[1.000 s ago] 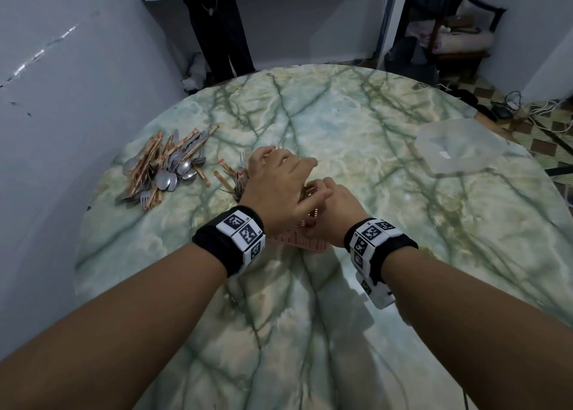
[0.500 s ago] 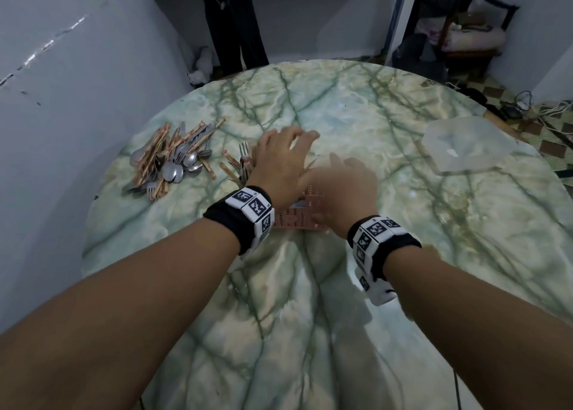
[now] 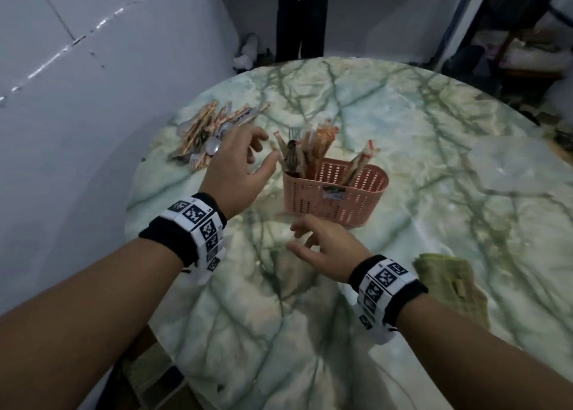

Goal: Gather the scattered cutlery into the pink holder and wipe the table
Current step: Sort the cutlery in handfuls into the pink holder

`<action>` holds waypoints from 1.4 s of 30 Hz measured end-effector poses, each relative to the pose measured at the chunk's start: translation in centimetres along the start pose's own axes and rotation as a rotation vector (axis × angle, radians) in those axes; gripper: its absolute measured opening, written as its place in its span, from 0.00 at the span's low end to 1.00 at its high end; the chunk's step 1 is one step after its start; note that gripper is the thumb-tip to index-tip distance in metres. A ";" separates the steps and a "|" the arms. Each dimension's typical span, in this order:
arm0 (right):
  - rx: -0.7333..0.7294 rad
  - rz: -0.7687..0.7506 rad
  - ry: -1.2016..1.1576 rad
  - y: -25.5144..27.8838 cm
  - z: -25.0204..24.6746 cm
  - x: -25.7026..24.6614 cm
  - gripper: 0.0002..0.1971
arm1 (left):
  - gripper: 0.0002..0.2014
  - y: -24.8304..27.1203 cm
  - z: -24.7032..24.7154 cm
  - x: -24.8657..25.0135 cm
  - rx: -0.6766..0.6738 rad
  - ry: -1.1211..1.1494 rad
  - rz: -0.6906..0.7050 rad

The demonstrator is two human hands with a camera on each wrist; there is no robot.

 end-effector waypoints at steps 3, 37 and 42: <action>-0.041 0.065 -0.127 -3.5 2.8 -0.7 0.24 | 0.19 2.5 -1.0 -8.9 -0.167 -0.013 -0.337; 0.215 0.625 -0.084 -37.0 7.1 8.8 0.39 | 0.43 -19.1 4.8 -41.3 -0.579 -0.131 -0.533; 0.092 0.603 0.055 -39.0 8.0 9.8 0.40 | 0.35 -18.8 6.8 -40.8 -0.627 -0.294 -0.524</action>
Point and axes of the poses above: each hand's wrist, its own y-axis away from the middle knuckle, its own z-axis out of the palm, x = y × z, the point moved 10 cm from there along -y, towards the middle knuckle, and after that the axes turned 7 degrees about -z, right-handed, at the moved point
